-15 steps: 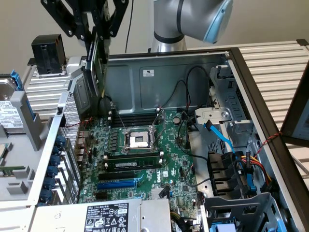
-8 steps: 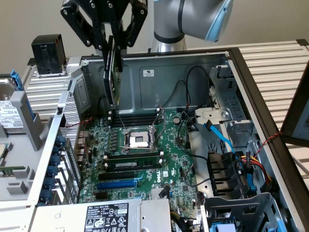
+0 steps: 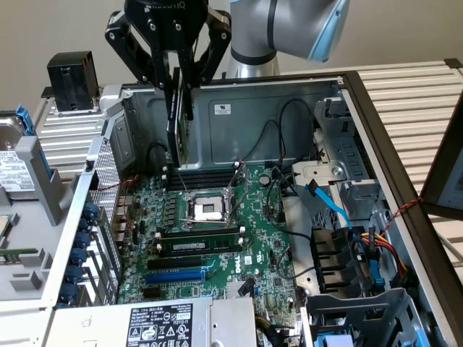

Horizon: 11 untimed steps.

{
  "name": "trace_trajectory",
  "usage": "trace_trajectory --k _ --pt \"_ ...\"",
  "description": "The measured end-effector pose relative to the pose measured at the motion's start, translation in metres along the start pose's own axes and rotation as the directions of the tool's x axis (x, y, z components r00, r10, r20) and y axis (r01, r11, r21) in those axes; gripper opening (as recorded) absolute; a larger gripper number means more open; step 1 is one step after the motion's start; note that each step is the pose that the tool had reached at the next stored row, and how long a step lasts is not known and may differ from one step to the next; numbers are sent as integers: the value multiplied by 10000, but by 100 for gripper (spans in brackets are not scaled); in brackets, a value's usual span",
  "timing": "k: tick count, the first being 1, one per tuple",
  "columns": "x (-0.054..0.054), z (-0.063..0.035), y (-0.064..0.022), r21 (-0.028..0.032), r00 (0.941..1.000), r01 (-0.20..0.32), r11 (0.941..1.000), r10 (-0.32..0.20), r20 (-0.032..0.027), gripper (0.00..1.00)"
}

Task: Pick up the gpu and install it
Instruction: 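Insert the gpu into the slot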

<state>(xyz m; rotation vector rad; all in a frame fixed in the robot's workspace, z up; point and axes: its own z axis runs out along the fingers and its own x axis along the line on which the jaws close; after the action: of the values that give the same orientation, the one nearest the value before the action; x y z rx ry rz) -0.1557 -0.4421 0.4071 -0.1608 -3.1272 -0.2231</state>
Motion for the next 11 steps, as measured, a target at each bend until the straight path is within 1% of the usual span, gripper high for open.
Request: trace_trajectory --k 3,11 --pt "-39 23 1 -1 10000 0 10000 0 0 28" --pt "-43 26 1 0 10000 0 10000 0 1 28"
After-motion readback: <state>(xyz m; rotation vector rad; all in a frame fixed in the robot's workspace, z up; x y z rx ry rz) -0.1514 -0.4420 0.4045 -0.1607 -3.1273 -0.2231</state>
